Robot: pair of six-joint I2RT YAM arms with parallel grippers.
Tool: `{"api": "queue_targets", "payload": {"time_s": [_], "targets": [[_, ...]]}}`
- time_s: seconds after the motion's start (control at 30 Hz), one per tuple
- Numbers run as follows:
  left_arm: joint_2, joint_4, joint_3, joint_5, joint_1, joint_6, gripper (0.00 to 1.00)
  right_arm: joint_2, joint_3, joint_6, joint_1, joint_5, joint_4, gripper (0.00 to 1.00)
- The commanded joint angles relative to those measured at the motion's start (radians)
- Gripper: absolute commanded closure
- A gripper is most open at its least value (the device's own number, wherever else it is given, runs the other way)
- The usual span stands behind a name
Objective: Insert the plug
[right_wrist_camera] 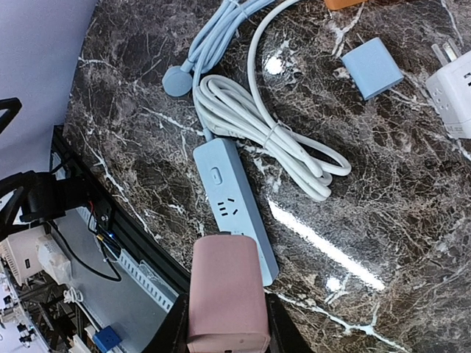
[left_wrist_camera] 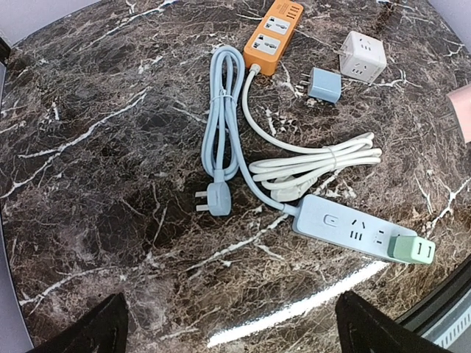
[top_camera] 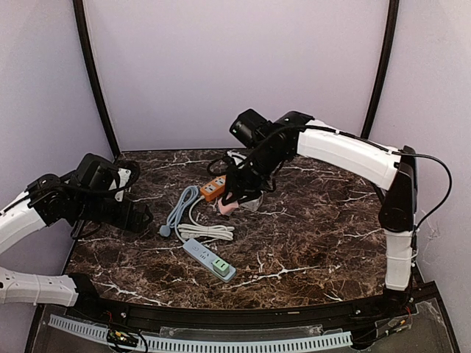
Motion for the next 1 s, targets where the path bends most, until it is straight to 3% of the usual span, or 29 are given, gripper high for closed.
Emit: {"api": "queue_targets", "payload": {"time_s": [0.0,0.4,0.67,0.97], "targets": [[-0.034,0.035,-0.053,-0.026,0.003,0.004,0.01,0.04,0.057,-0.037,0.053,0.037,-0.034,1.0],[-0.063,0.053,-0.078,-0.044,0.002,0.007,0.01,0.208,0.218,-0.206,0.203,0.108,-0.069,1.0],[-0.079,0.061,-0.09,-0.052,0.002,0.005,0.01,0.267,0.248,-0.3,0.233,0.128,-0.049,1.0],[-0.117,0.074,-0.105,-0.068,0.002,0.015,0.01,0.345,0.325,-0.359,0.234,0.165,-0.135,1.0]]}}
